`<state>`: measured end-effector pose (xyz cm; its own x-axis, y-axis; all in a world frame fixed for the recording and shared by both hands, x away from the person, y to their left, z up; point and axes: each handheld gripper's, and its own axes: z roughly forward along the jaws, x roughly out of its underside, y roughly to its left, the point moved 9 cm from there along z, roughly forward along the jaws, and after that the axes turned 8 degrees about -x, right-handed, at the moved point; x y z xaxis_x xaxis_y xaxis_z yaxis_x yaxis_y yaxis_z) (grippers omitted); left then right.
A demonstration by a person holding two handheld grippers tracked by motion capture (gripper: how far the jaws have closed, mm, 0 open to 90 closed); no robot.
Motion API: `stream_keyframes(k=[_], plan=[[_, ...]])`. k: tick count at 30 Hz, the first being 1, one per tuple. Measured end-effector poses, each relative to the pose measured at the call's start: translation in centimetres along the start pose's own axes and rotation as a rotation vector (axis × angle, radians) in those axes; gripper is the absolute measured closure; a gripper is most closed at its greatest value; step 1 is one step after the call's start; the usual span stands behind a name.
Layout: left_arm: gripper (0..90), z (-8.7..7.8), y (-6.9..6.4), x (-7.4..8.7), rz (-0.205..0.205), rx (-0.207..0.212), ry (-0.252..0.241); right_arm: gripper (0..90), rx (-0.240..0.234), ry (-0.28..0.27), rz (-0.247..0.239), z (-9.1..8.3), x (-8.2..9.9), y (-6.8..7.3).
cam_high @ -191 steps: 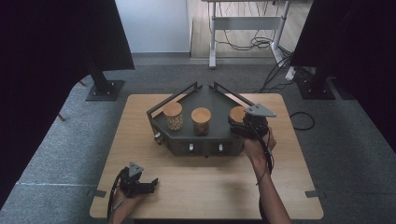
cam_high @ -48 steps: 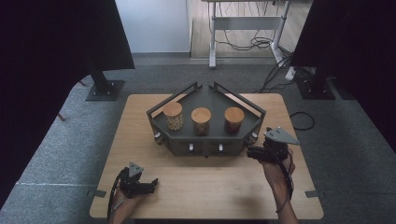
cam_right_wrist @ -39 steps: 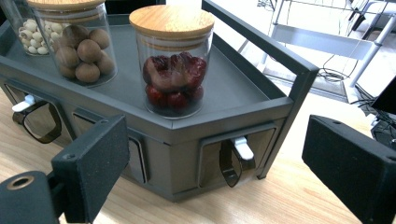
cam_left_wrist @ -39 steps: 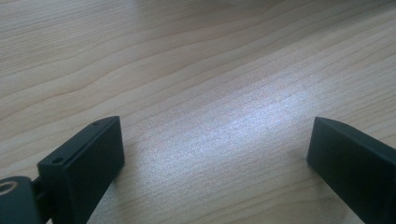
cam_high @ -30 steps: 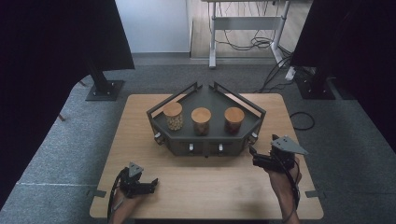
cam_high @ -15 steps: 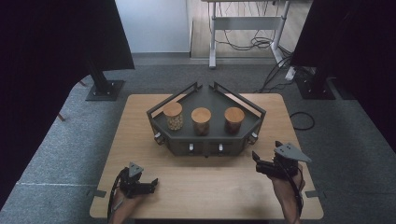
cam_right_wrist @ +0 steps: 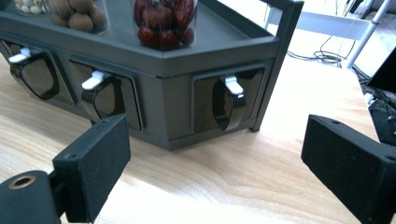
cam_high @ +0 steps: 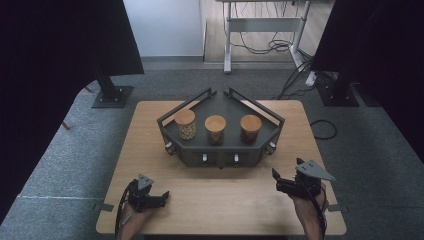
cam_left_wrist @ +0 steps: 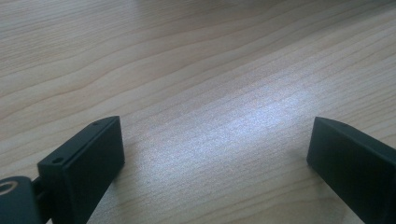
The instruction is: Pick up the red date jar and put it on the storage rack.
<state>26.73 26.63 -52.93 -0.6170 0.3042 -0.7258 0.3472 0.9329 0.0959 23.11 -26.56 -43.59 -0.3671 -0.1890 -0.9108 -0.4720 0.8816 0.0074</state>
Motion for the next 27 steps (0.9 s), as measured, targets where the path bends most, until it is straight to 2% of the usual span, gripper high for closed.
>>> stream_keyframes(k=[27], plan=[[3.7,0.0,0.0,0.0,-0.002,-0.001,-0.001,8.3,0.025,0.092,0.047,1.6,3.9,-0.4]])
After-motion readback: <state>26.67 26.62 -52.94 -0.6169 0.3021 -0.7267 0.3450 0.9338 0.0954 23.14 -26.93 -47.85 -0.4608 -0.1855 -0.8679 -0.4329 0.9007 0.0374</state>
